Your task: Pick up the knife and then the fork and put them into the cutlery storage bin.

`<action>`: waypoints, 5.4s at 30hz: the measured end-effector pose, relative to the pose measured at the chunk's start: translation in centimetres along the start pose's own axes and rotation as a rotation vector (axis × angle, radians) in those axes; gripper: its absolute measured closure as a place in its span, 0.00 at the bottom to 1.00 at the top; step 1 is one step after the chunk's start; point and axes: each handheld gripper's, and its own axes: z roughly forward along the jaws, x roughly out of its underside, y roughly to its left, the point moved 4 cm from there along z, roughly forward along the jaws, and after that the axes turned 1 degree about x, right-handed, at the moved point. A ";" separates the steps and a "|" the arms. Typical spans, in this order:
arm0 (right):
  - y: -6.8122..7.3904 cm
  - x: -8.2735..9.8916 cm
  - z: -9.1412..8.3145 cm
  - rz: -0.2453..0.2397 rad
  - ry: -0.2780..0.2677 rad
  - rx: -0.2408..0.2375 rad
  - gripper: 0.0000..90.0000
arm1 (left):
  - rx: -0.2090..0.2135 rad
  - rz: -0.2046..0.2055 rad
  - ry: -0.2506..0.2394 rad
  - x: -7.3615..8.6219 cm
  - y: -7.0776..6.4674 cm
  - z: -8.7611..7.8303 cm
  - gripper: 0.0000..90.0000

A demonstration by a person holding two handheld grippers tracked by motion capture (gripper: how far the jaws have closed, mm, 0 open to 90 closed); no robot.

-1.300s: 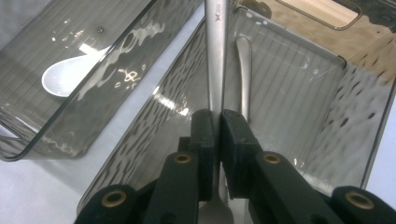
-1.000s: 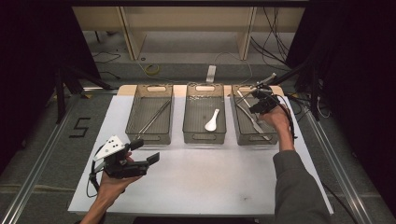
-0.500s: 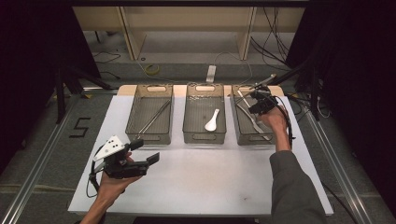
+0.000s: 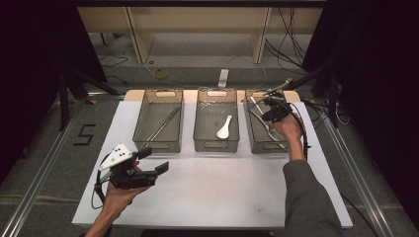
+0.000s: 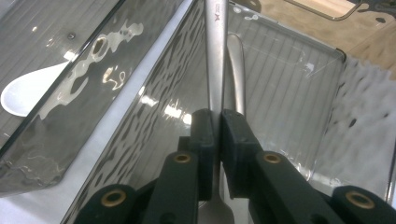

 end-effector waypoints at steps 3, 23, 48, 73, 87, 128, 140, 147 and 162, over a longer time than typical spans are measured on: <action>0.0 0.0 0.1 0.003 0.001 0.006 0.94 | 0.000 -0.001 -0.003 0.0 0.0 0.0 0.17; 0.5 -0.1 1.1 0.039 -0.014 0.021 0.84 | 0.006 -0.002 -0.004 0.0 -0.1 0.0 0.17; 3.9 1.2 -3.3 0.041 -0.222 -0.118 0.42 | 0.011 0.003 0.005 0.1 -0.2 0.1 0.17; 10.7 8.0 -7.4 -0.002 -0.443 -0.287 0.30 | 0.018 0.006 0.024 0.3 -0.2 0.3 0.17; 12.2 10.0 -7.6 -0.020 -0.485 -0.330 0.27 | 0.024 0.004 0.035 0.3 -0.2 0.6 0.17; 12.9 16.5 -8.9 -0.018 -0.573 -0.357 0.20 | 0.094 0.020 0.097 0.8 -1.0 0.8 0.17; 12.7 17.7 -8.6 -0.006 -0.557 -0.348 0.19 | 0.105 0.024 0.111 1.0 -1.2 0.9 0.17; 12.6 17.8 -8.6 0.001 -0.556 -0.339 0.19 | 0.107 0.028 0.115 1.0 -1.2 0.9 0.17; 12.6 17.7 -8.6 0.001 -0.563 -0.329 0.19 | 0.108 0.026 0.113 1.0 -1.2 0.9 0.17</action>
